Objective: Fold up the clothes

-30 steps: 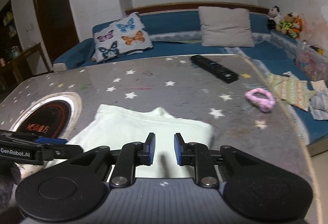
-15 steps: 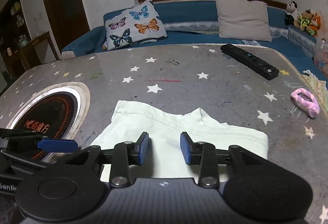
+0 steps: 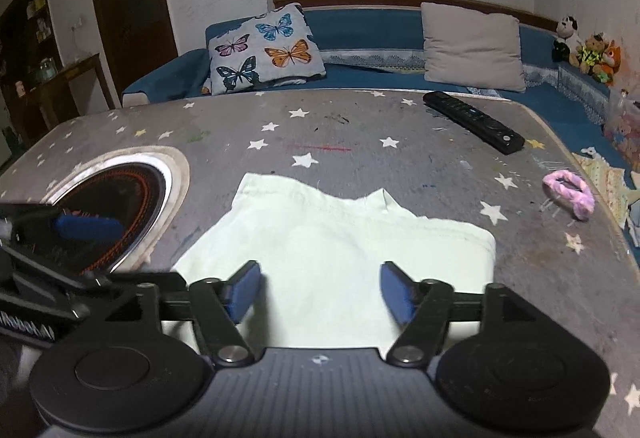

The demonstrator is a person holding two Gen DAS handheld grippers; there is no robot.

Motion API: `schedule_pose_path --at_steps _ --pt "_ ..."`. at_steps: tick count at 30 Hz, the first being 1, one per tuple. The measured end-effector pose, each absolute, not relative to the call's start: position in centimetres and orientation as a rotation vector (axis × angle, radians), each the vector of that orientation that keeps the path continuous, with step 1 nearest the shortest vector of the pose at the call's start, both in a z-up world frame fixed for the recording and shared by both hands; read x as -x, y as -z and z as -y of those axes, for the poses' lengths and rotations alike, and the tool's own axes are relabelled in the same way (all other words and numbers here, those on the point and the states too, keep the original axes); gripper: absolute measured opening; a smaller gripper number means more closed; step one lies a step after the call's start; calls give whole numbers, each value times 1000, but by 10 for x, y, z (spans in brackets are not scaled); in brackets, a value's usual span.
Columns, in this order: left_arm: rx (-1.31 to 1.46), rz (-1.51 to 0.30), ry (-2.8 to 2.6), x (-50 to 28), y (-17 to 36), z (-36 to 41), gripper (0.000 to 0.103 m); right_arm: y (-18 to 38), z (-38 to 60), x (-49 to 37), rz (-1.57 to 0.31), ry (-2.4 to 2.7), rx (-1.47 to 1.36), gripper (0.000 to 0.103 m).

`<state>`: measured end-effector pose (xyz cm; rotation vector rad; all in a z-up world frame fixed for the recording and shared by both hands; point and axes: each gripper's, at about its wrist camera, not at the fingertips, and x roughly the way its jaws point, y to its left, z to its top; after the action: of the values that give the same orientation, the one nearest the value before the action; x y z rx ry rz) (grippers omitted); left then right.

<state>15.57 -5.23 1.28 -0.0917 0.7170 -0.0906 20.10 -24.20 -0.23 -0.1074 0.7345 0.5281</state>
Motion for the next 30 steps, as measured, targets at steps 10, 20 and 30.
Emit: schedule_pose_path --at_steps 10,20,30 --pt "74 -671 61 -133 -20 50 103 8 242 -165 -728 -563 145 83" --pt "50 -650 23 -113 -25 50 103 13 235 -129 -702 -551 178 87" --pt "21 -640 -3 -92 -24 50 103 14 237 -102 -680 -515 175 98"
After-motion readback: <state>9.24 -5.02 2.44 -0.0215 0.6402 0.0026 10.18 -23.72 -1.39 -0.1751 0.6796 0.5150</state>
